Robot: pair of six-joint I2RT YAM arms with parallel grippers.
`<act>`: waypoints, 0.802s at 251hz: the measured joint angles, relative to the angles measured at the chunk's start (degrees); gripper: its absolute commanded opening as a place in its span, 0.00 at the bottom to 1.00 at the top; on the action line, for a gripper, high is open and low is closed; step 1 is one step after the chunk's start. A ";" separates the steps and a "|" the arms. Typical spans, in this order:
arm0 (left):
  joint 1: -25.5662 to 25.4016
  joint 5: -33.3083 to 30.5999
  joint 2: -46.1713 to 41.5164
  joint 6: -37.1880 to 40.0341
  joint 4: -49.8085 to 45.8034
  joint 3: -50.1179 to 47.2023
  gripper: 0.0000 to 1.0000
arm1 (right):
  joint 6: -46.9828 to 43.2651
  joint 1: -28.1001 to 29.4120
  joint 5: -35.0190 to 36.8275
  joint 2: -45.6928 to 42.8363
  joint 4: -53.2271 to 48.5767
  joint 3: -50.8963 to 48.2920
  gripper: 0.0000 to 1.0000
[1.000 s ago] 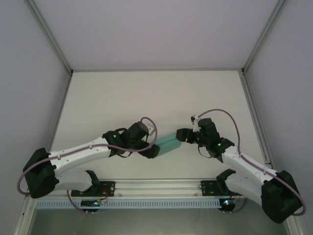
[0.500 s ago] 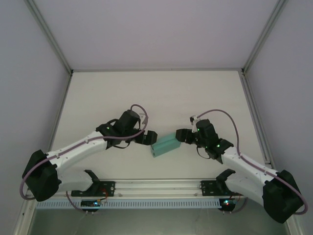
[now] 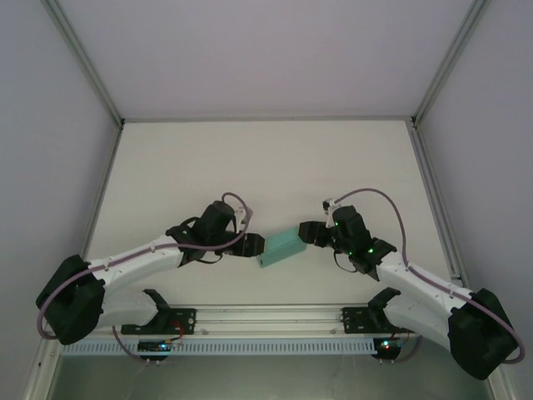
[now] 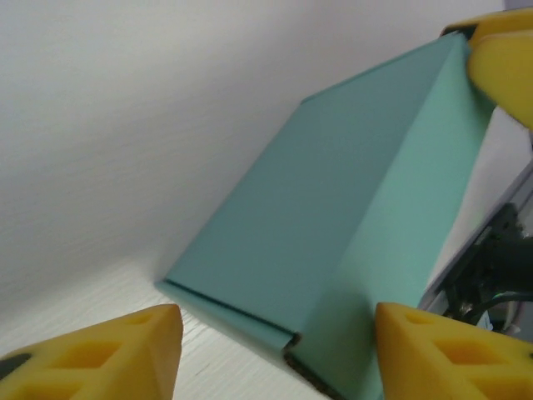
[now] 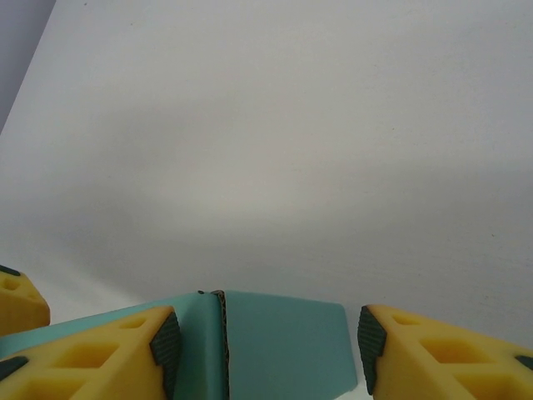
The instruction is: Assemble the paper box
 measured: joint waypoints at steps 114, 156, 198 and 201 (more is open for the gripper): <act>4.26 -3.19 3.91 0.83 5.22 2.56 0.18 | 0.02 -0.07 -1.46 1.16 4.33 -0.96 0.43; 4.48 -6.16 6.19 2.56 4.76 5.31 0.11 | 0.44 -0.15 -3.52 1.33 4.09 -0.52 0.41; 4.55 -6.88 6.14 3.30 4.57 5.53 0.12 | 1.77 0.50 -5.75 -0.13 -0.90 1.22 0.42; 4.52 -6.88 5.99 3.32 4.57 5.38 0.13 | 1.86 0.66 -5.88 -0.28 -1.18 1.22 0.42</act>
